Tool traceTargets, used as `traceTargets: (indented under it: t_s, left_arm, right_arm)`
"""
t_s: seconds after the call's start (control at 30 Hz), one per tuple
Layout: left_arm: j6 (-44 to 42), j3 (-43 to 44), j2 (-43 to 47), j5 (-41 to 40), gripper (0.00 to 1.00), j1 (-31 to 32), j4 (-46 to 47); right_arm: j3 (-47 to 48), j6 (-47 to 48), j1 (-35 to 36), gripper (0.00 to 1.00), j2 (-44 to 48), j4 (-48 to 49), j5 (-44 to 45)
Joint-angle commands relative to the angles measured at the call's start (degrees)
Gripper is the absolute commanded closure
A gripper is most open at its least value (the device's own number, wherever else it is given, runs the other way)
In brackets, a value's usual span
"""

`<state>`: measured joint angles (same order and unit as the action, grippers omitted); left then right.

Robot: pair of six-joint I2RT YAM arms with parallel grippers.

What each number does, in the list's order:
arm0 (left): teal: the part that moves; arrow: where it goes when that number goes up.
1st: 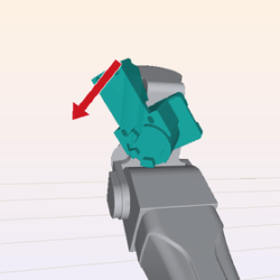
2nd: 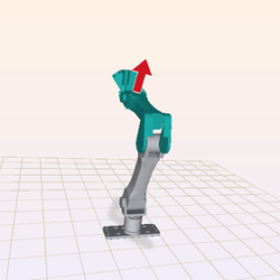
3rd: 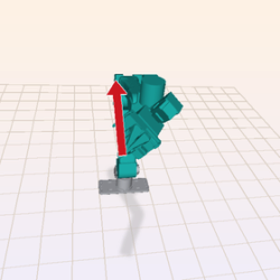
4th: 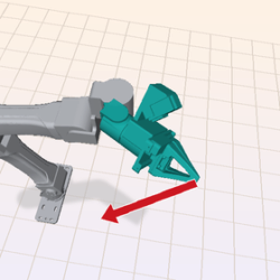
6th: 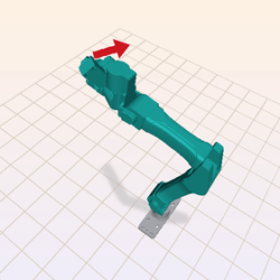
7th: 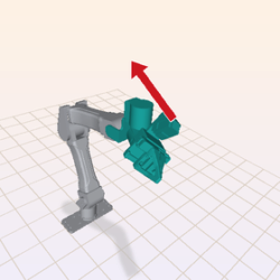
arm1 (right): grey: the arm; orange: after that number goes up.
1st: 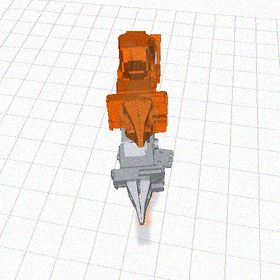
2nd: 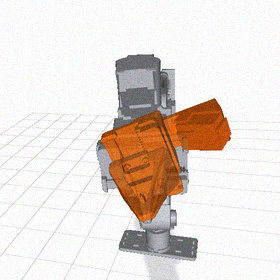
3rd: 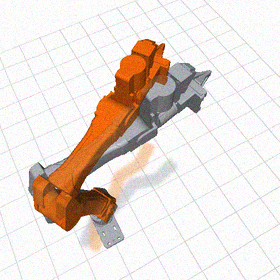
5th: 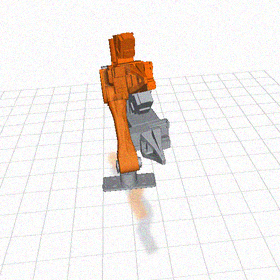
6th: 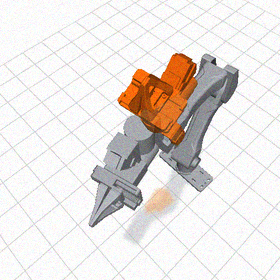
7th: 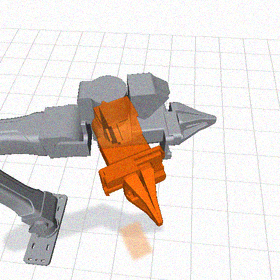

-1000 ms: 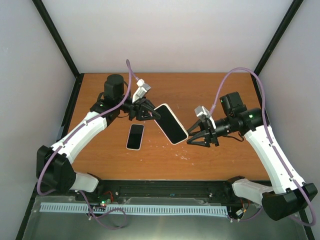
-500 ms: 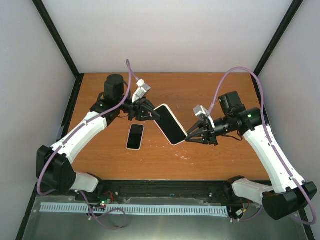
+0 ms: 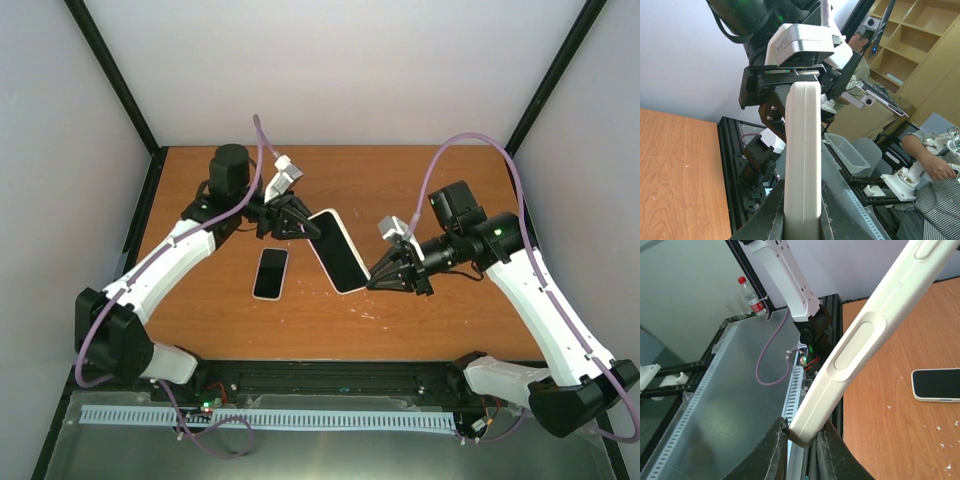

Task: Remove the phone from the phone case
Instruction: Remove the phone case from the phone.

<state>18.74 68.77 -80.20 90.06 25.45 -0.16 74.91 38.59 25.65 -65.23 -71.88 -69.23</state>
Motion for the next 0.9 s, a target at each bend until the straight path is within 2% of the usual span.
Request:
traceTargets:
  t_s: [0.0,0.13,0.3,0.37,0.47,0.63,0.87]
  left_arm:
    - [-2.5,4.3,-4.3,10.7,0.99,-0.2,1.6]
    - [-3.9,6.8,-5.9,11.9,1.0,1.4,0.0]
    - [-12.8,12.6,-9.2,14.5,1.0,4.6,-10.9]
    - [-20.9,17.3,-12.3,16.3,1.0,5.3,-21.2]
    - [-38.8,27.5,-18.8,21.4,1.0,5.1,-42.7]
    - [-64.4,41.0,-29.3,21.9,1.0,5.0,-74.3]
    - [-64.5,41.0,-25.6,21.9,1.0,5.7,-74.9]
  right_arm:
    - [5.2,5.1,5.1,0.96,-0.6,-2.1,-5.8]
    - [7.0,5.3,6.2,0.97,-1.6,-2.2,-5.6]
    - [8.4,5.4,7.4,0.97,-1.3,-0.8,-4.9]
    - [9.6,5.0,8.6,0.97,-1.0,-0.1,-4.8]
    - [11.4,4.0,9.8,0.97,-0.8,0.7,-4.6]
    - [11.9,3.7,10.1,0.97,-0.2,1.7,-2.8]
    - [7.6,-1.1,10.1,0.97,2.2,9.8,1.4]
